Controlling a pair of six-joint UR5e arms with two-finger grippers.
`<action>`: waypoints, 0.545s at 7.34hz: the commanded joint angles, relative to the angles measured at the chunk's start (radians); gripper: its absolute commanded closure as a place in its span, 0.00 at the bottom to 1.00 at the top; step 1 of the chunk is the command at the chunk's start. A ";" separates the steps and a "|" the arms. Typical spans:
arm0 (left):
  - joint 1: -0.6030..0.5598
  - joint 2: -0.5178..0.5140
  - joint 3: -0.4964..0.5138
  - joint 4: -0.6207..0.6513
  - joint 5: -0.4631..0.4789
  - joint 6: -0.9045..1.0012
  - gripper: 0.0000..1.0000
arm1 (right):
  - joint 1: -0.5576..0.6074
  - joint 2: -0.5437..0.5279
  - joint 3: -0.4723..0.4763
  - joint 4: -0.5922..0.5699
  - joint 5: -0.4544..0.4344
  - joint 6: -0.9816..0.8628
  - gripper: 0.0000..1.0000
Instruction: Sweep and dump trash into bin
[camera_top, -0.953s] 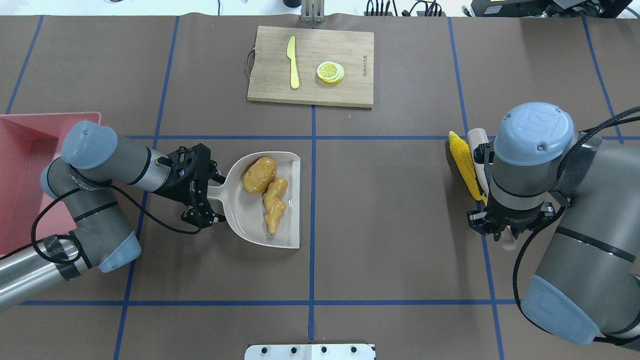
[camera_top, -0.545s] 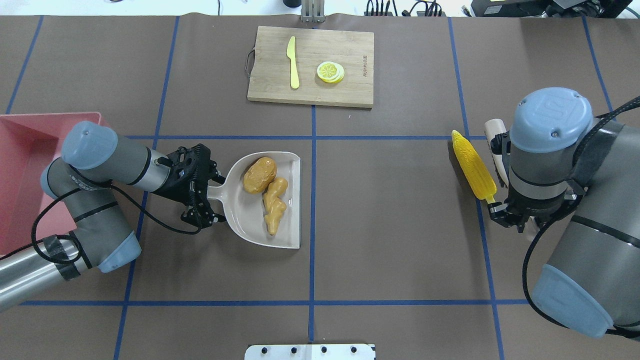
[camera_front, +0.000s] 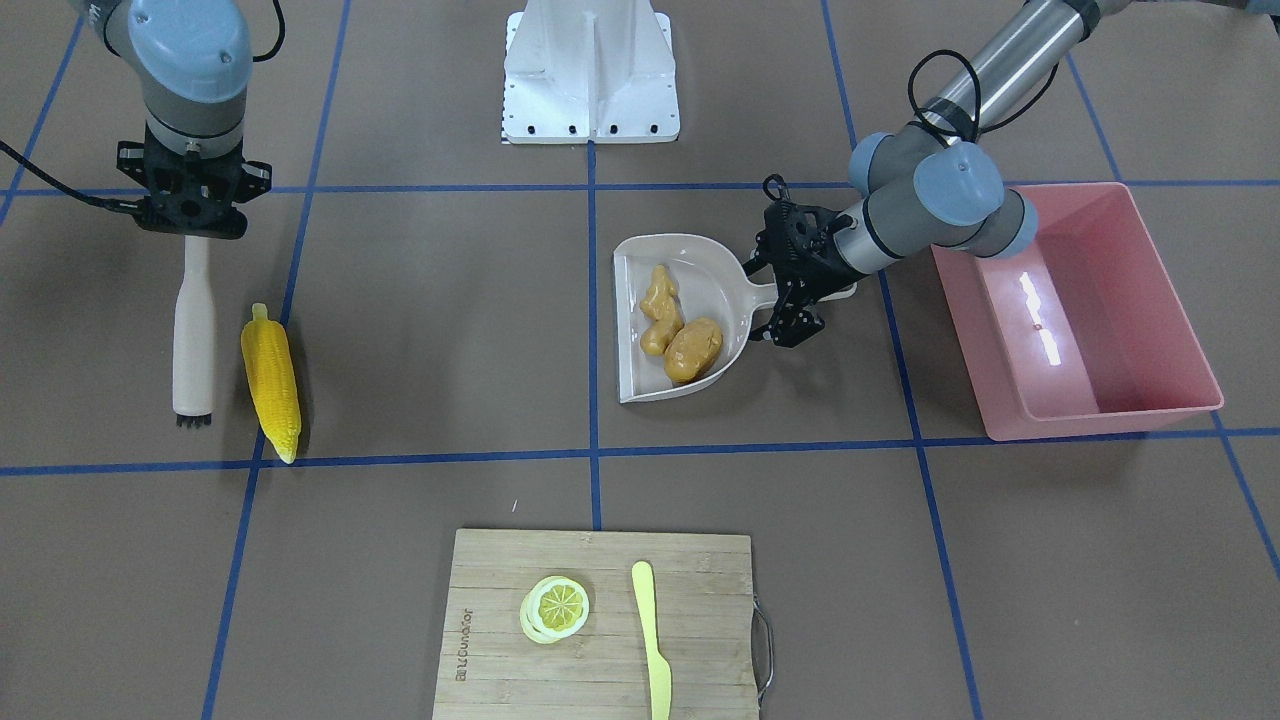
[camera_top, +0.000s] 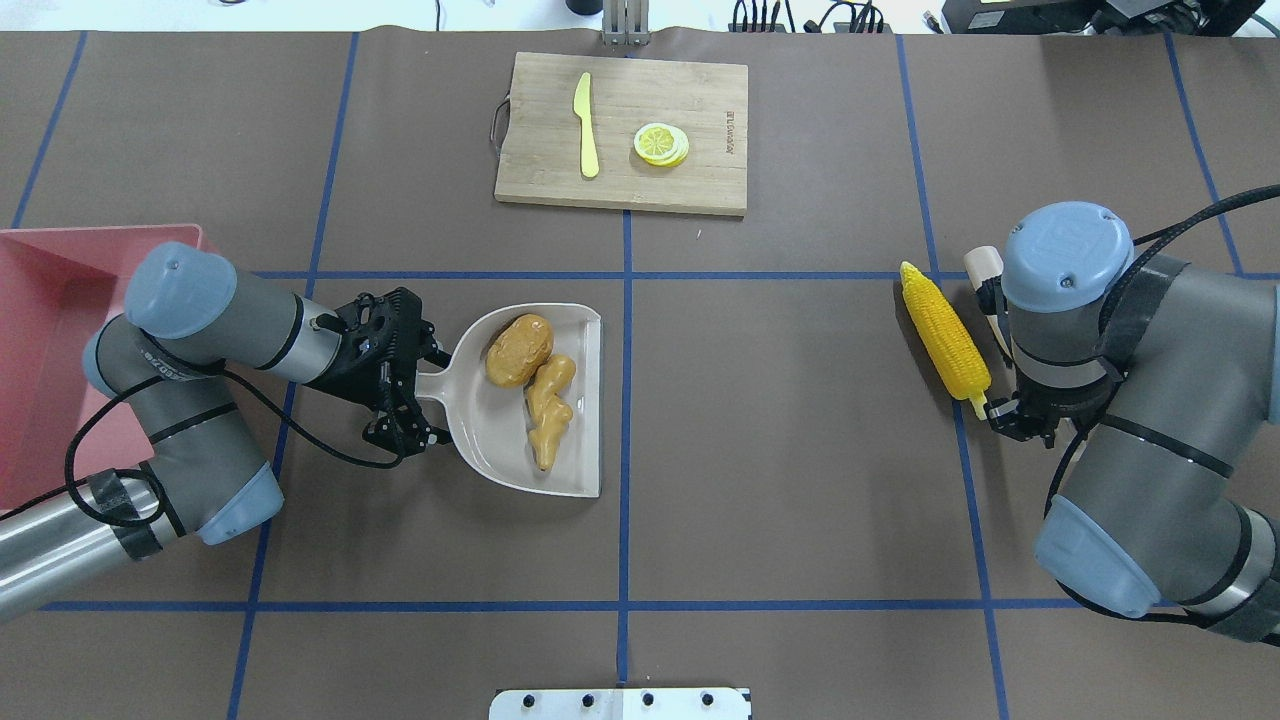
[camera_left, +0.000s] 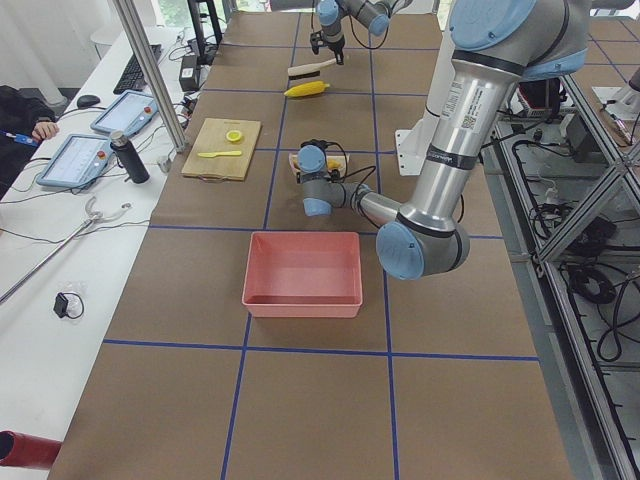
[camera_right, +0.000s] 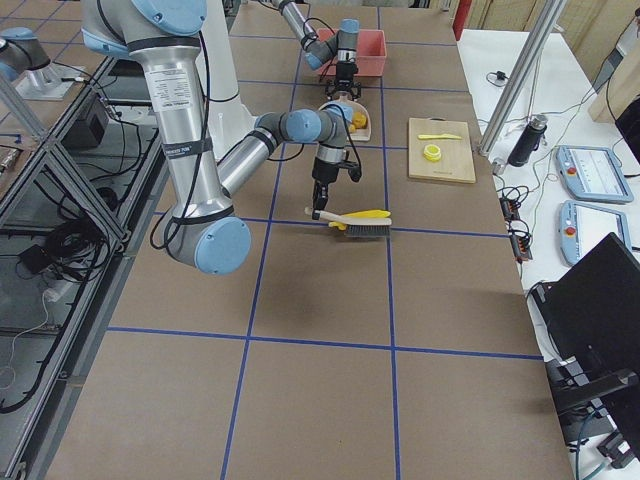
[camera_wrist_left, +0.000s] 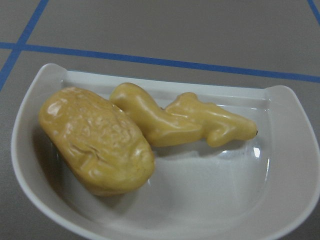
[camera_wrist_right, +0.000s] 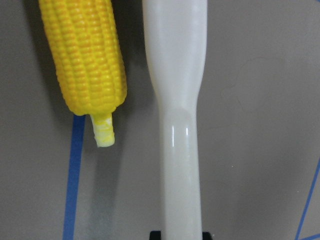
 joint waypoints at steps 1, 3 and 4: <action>0.000 -0.001 0.000 -0.001 0.000 0.001 0.02 | -0.007 0.022 -0.012 0.039 0.030 0.050 1.00; 0.000 -0.001 0.000 0.001 0.000 0.000 0.02 | -0.022 0.098 0.027 0.036 0.099 0.119 1.00; 0.000 -0.001 0.001 0.001 0.000 0.001 0.02 | -0.074 0.101 0.038 0.039 0.096 0.187 1.00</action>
